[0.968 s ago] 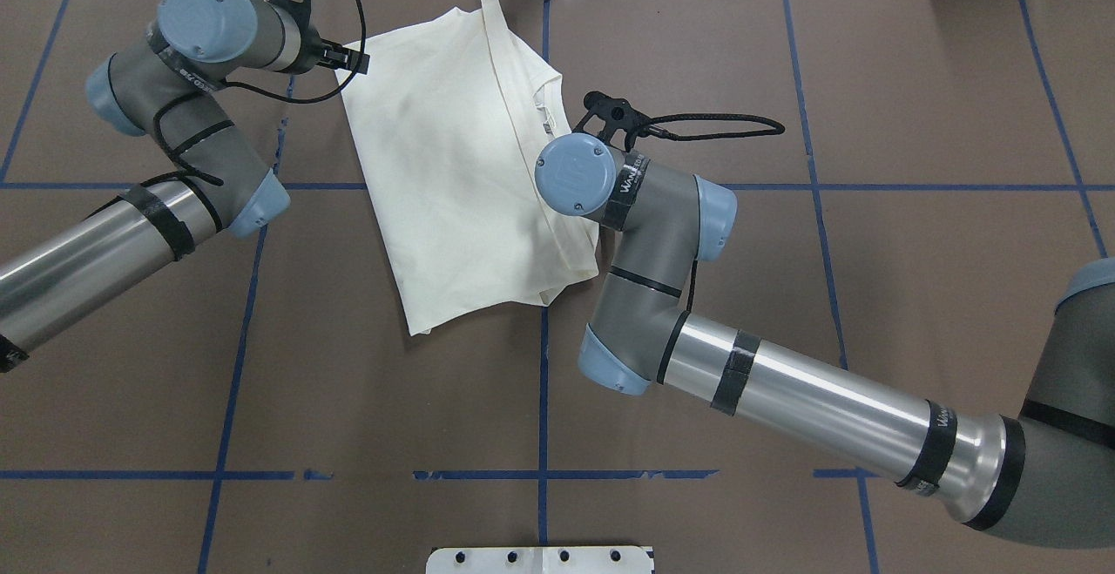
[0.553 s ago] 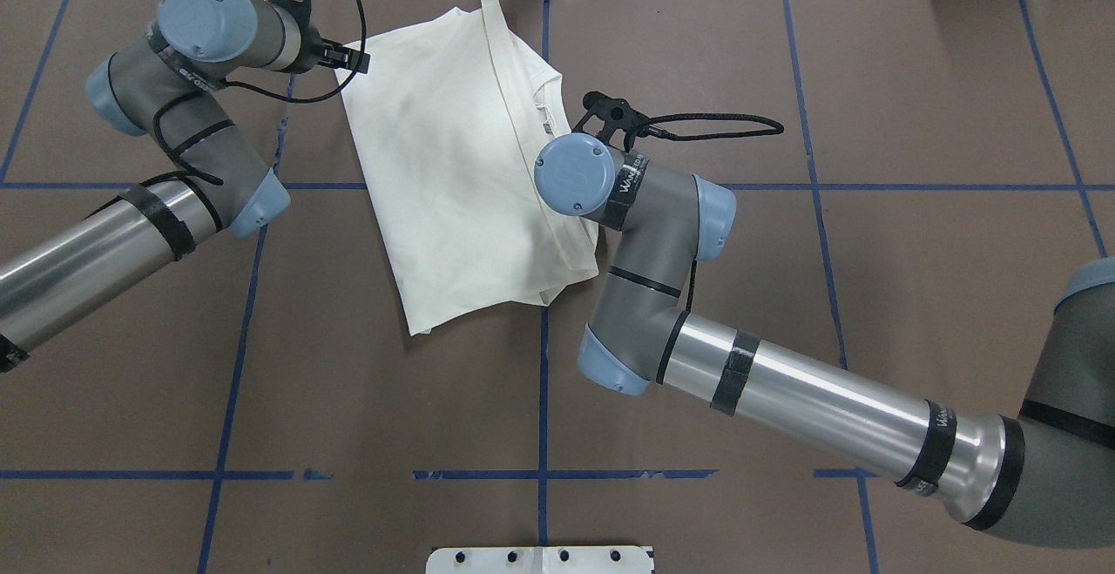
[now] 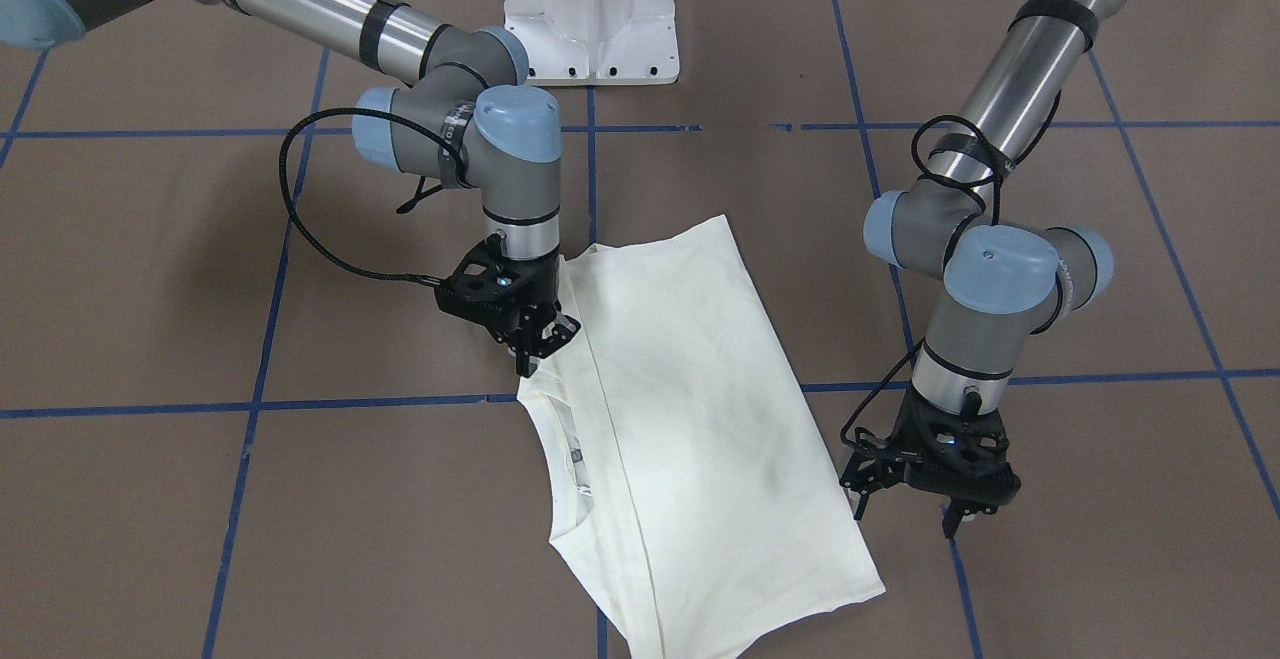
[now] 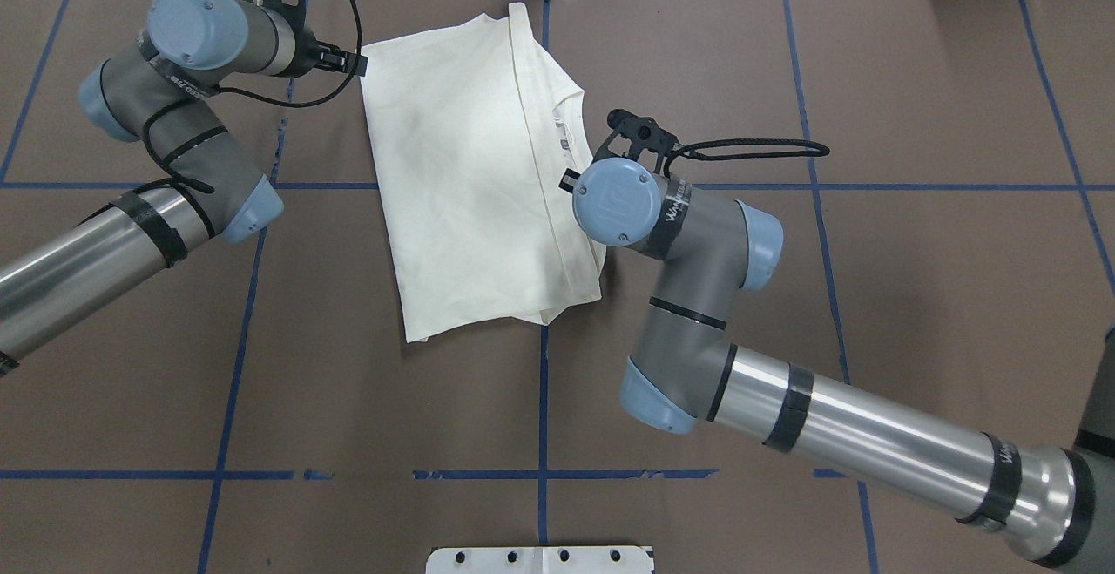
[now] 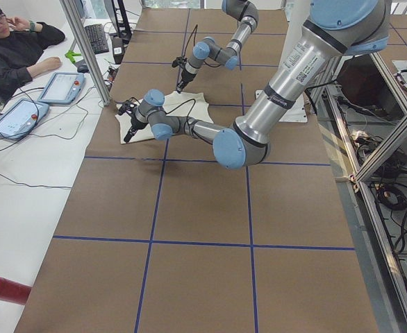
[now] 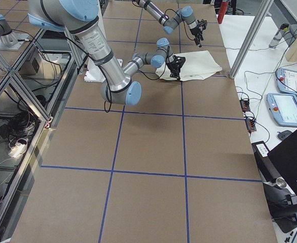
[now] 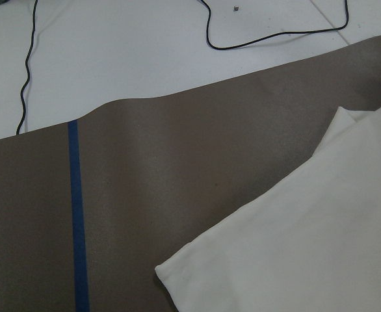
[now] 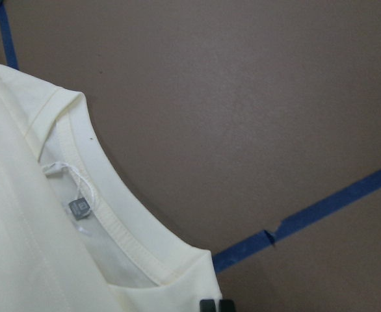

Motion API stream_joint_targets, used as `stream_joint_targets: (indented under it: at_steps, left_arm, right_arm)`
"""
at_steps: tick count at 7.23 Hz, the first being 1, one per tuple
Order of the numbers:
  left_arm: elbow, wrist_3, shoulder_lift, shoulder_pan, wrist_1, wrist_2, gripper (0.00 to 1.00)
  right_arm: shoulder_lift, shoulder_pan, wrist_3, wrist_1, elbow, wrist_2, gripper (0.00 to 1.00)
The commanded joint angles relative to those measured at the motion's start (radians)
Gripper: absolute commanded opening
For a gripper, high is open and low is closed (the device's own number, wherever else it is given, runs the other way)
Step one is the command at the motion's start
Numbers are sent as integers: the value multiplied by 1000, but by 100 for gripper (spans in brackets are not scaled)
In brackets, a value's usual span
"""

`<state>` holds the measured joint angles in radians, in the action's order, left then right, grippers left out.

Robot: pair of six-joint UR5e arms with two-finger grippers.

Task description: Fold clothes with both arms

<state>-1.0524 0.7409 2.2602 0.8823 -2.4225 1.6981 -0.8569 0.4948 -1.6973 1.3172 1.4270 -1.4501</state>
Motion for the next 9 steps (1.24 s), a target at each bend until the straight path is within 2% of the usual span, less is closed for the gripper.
stream_joint_targets:
  at_steps: [1, 3, 4, 5, 6, 7, 8, 9]
  left_arm:
    - [-6, 0, -5, 0, -4, 0, 100]
    - [-8, 2, -4, -2, -6, 0, 100]
    - [-8, 2, -4, -3, -6, 0, 100]
    - [-15, 5, -4, -5, -6, 0, 100]
    - [-18, 5, -5, -5, -6, 0, 100]
    - [-27, 5, -13, -6, -4, 0, 100]
    - [-27, 5, -14, -6, -6, 0, 100]
    - [-27, 5, -14, -6, -4, 0, 100]
  right_arm:
    - [-153, -51, -4, 5, 174, 28, 0]
    - [-224, -59, 5, 2, 236, 34, 0]
    - [-250, -61, 5, 5, 284, 34, 9]
    - [-254, -59, 4, 10, 311, 37, 99]
    - [-260, -59, 11, 14, 351, 36, 100]
    - [-260, -82, 66, 81, 401, 28, 100]
    - [-260, -140, 179, 126, 447, 39, 100]
    - [-261, -210, 245, 134, 449, 57, 100]
